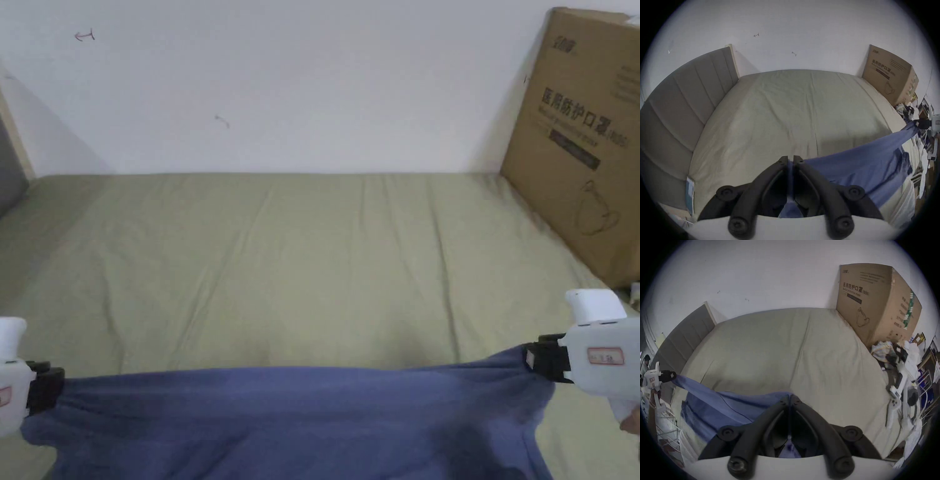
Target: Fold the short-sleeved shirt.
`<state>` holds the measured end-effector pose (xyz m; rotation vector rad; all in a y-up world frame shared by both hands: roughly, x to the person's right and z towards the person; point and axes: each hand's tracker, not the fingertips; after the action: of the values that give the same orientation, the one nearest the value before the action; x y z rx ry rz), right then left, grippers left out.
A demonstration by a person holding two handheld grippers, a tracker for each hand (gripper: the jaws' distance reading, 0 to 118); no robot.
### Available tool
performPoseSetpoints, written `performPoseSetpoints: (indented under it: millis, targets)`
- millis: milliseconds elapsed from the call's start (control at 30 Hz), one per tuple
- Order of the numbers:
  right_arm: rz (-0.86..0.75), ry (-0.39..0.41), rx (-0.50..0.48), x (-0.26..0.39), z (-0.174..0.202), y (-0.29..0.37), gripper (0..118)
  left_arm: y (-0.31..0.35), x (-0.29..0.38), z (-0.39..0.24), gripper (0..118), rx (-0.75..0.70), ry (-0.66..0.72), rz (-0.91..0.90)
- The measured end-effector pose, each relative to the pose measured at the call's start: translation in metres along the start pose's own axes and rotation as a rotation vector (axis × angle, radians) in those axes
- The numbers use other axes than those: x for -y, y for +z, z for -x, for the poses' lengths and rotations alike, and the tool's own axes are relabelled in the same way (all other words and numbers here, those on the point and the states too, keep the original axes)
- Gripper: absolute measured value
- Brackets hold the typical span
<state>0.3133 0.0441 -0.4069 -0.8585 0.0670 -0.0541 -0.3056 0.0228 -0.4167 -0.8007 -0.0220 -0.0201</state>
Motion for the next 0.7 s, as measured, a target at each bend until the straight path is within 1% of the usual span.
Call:
performPoseSetpoints:
  millis: [133, 200, 333, 433, 467, 500, 533, 567, 600, 633, 667, 700]
  targets:
    - [0.035, -0.034, -0.007, 0.061, 0.001, 0.026, 2, 0.02, 0.057, -0.001, 5, 0.005, -0.004, 0.046]
    - [0.08, -0.047, 0.0, 0.095, 0.0, 0.032, 2, 0.024, 0.084, 0.0, 5, 0.012, 0.014, 0.089]
    - [0.164, -0.113, -0.012, 0.146, -0.014, 0.018, 2, 0.028, 0.128, 0.002, 5, 0.036, 0.087, 0.118]
    - [0.179, -0.123, -0.004, 0.169, -0.014, 0.007, 2, 0.022, 0.15, 0.004, 5, 0.032, 0.112, 0.133]
    - [0.177, -0.121, 0.002, 0.174, -0.012, 0.004, 2, 0.021, 0.156, 0.003, 10, 0.028, 0.115, 0.134]
    - [0.17, -0.113, 0.02, 0.177, -0.007, 0.003, 5, 0.02, 0.158, 0.0, 28, 0.004, 0.111, 0.149]
    - [0.161, -0.099, 0.043, 0.178, -0.004, 0.003, 16, 0.021, 0.161, -0.001, 49, -0.036, 0.096, 0.167]
    - [0.151, -0.091, 0.054, 0.179, -0.002, 0.003, 30, 0.023, 0.163, -0.001, 69, -0.038, 0.078, 0.157]
    - [0.145, -0.078, 0.063, 0.179, 0.0, 0.005, 46, 0.02, 0.166, 0.004, 84, -0.033, 0.079, 0.149]
    - [0.129, -0.057, 0.083, 0.178, 0.005, 0.01, 58, 0.023, 0.165, 0.007, 91, -0.034, 0.092, 0.132]
    - [0.1, -0.04, 0.103, 0.176, 0.008, 0.015, 66, 0.027, 0.161, 0.01, 94, -0.031, 0.117, 0.118]
    - [0.075, -0.031, 0.121, 0.173, 0.011, 0.02, 65, 0.031, 0.158, 0.012, 94, -0.029, 0.142, 0.106]
